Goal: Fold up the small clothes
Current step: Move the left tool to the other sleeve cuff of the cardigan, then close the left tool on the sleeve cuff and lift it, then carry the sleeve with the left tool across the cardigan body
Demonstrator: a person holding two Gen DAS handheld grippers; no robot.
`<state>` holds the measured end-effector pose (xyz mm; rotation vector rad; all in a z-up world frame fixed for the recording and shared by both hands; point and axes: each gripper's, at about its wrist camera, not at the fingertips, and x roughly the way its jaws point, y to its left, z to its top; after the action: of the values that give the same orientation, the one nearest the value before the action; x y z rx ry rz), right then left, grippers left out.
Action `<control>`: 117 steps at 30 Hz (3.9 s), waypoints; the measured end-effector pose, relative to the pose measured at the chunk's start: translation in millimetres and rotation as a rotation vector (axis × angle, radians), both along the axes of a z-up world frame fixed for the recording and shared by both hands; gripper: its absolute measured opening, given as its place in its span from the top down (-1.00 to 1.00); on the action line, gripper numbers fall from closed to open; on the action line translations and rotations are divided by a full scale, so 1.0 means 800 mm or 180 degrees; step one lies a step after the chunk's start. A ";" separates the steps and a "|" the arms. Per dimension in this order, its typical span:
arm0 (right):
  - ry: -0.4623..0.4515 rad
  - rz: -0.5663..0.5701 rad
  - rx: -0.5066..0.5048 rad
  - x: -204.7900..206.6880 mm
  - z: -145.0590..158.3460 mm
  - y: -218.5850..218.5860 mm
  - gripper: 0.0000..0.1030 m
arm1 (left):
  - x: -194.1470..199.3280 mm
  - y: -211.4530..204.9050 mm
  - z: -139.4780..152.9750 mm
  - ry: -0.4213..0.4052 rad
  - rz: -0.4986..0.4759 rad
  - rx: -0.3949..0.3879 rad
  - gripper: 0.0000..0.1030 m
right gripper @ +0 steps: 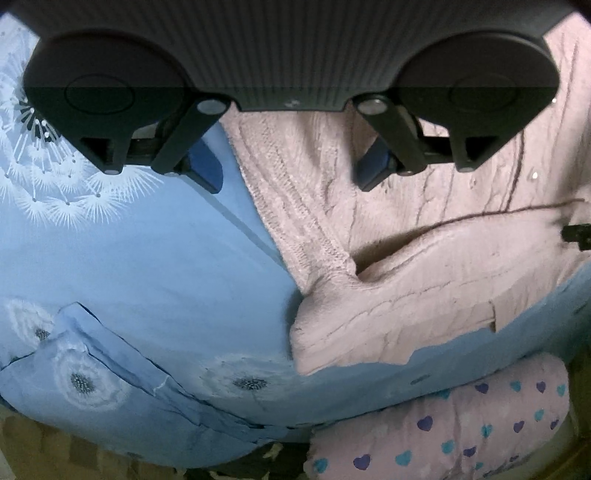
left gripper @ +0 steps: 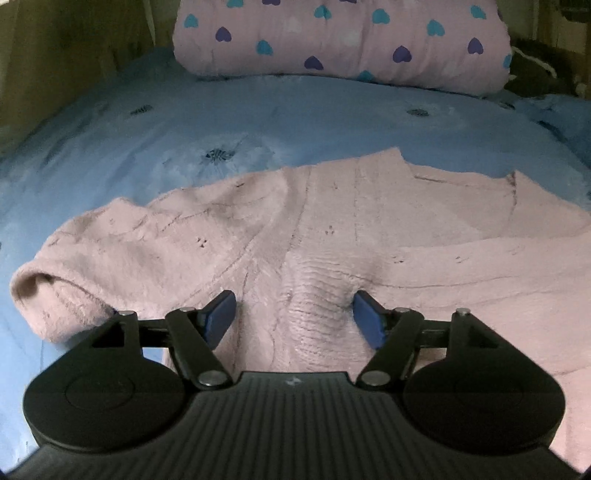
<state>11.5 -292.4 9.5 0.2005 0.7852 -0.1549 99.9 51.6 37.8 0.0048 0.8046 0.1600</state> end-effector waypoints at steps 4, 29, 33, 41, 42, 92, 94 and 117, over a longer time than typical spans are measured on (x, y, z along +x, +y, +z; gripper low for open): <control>-0.0013 -0.0027 0.0024 -0.001 0.001 -0.001 -0.61 | -0.012 0.011 0.022 0.0073 0.0021 0.0003 -0.48; -0.0450 0.0473 0.0180 -0.108 0.067 0.077 -0.57 | -0.115 0.184 0.078 -0.0162 0.0361 0.0062 -0.61; -0.0438 0.0529 0.0160 -0.124 0.064 0.094 -0.57 | -0.101 0.206 0.060 -0.0100 0.0502 -0.0078 -0.61; -0.0322 0.0535 0.0052 -0.125 0.056 0.115 -0.57 | -0.059 0.237 0.025 0.0010 0.0637 -0.0089 -0.61; -0.0331 0.0528 0.0037 -0.125 0.056 0.116 -0.57 | -0.054 0.239 0.020 0.0007 0.0639 -0.0048 -0.61; -0.0526 0.0925 0.0339 -0.085 0.051 0.140 -0.56 | -0.049 0.262 0.004 -0.0649 0.0552 -0.0255 0.50; -0.0549 0.0944 0.0312 -0.080 0.055 0.139 -0.56 | -0.054 0.279 0.012 -0.0724 0.0676 -0.0300 0.52; -0.0560 0.1023 0.0262 -0.063 0.049 0.126 -0.56 | -0.106 0.375 0.073 -0.1352 0.1255 -0.0709 0.54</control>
<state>-39.2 -191.6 48.6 0.1608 0.6392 0.1968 14.9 351.9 96.2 -0.3885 0.3872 0.4278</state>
